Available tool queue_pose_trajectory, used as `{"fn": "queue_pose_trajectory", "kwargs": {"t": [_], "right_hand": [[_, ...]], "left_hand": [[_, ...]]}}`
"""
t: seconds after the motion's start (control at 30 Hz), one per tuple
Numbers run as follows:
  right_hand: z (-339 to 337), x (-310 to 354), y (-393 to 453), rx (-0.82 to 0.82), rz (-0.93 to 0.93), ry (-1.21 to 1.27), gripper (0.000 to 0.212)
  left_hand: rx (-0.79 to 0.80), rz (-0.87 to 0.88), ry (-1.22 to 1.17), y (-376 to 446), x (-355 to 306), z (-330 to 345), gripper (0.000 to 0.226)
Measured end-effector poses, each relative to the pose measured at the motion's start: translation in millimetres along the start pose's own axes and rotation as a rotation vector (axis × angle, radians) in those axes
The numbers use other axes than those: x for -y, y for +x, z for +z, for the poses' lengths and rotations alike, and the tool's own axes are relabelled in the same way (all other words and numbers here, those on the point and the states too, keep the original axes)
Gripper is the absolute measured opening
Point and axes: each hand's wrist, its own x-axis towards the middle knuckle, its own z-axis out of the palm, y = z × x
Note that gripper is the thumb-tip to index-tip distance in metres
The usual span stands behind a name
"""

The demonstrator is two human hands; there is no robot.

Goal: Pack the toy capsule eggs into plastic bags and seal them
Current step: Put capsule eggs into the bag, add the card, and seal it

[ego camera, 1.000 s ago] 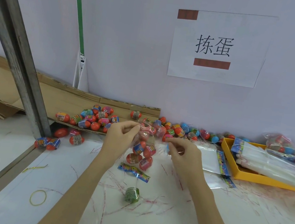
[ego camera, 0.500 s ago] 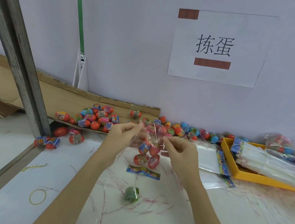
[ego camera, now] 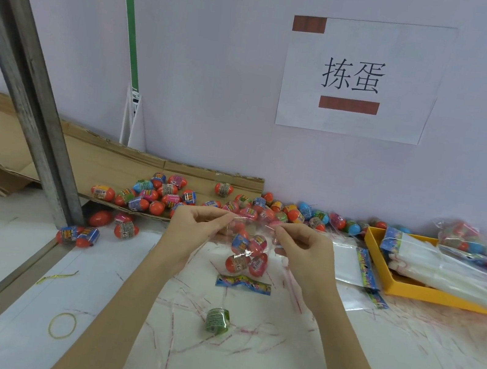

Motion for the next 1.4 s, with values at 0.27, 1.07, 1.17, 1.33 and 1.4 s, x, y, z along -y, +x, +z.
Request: {"fn": "queue_pose_trajectory", "kwargs": {"t": [0.27,1.07,1.17,1.33,1.4], "right_hand": [[-3.1,0.9,0.1,0.006,-0.008,0.031,0.013],[-9.0,7.3,1.0,0.074,0.076,0.081,0.029],[-7.6,8.1,1.4,0.061,0.090,0.127,0.027],[-5.7,8.4,-0.3,0.094,0.017,0.051,0.012],[-4.5,7.2,0.3,0.092,0.014,0.012,0.014]], "left_hand": [[0.006,0.078,0.036,-0.1,0.2,-3.6,0.014],[0.079,0.370,0.225,-3.2,-2.6,-20.4,0.027],[0.083,0.364,0.214,-3.3,-3.2,-20.1,0.027],[0.071,0.350,0.212,-1.9,-1.9,-21.4,0.028],[0.075,0.348,0.220,-1.8,-2.1,-21.3,0.030]]}}
